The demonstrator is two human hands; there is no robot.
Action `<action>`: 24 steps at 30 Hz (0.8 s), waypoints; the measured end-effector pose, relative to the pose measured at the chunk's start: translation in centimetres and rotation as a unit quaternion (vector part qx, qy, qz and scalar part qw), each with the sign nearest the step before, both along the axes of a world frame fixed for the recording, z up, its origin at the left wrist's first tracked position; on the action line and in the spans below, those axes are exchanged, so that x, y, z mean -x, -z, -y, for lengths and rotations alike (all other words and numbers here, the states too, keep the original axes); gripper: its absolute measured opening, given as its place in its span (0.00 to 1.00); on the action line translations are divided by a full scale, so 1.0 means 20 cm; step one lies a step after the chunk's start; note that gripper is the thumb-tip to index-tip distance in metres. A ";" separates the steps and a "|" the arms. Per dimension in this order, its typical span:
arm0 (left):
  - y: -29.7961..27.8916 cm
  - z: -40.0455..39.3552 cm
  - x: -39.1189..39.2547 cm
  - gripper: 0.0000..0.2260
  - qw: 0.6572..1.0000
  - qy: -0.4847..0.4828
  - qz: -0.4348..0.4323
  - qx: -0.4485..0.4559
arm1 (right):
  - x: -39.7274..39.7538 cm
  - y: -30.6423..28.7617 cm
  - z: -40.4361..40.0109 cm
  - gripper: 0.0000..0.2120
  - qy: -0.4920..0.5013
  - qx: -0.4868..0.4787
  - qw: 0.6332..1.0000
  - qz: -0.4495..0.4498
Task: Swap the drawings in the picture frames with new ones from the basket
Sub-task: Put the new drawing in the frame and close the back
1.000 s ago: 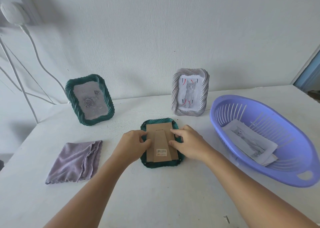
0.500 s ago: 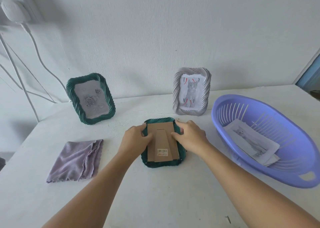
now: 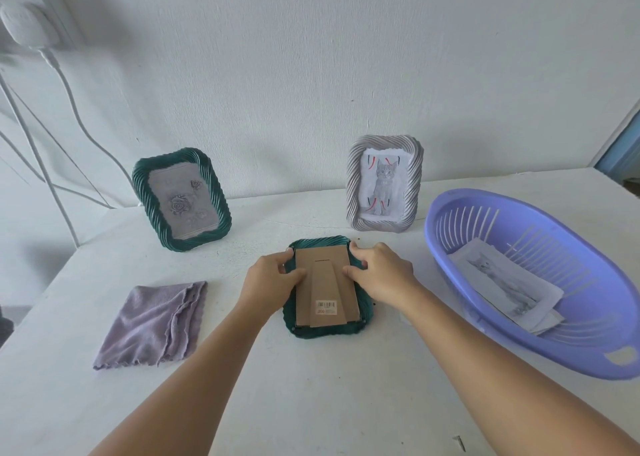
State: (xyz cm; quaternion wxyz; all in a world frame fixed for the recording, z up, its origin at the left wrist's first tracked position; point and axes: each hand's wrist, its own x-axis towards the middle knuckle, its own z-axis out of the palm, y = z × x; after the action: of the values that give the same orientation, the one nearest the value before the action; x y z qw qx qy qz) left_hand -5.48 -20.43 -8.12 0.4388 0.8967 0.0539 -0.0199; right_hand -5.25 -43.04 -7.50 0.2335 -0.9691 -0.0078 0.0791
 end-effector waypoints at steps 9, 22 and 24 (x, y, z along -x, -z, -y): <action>0.01 0.01 0.01 0.25 0.999 -0.016 -0.020 0.042 | 0.01 0.00 0.00 0.27 -0.002 0.007 1.000 0.004; 0.01 0.02 0.01 0.21 0.997 -0.007 -0.031 0.074 | 0.00 0.01 0.00 0.27 -0.005 0.010 1.000 -0.001; 0.02 0.02 0.02 0.18 0.998 -0.020 -0.016 0.064 | 0.00 0.01 0.00 0.27 -0.004 0.006 1.000 -0.001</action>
State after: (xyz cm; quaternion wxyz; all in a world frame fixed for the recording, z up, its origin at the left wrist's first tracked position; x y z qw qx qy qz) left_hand -5.88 -20.82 -8.51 0.4943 0.8653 0.0775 -0.0289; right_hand -5.31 -43.08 -7.63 0.2276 -0.9703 -0.0112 0.0816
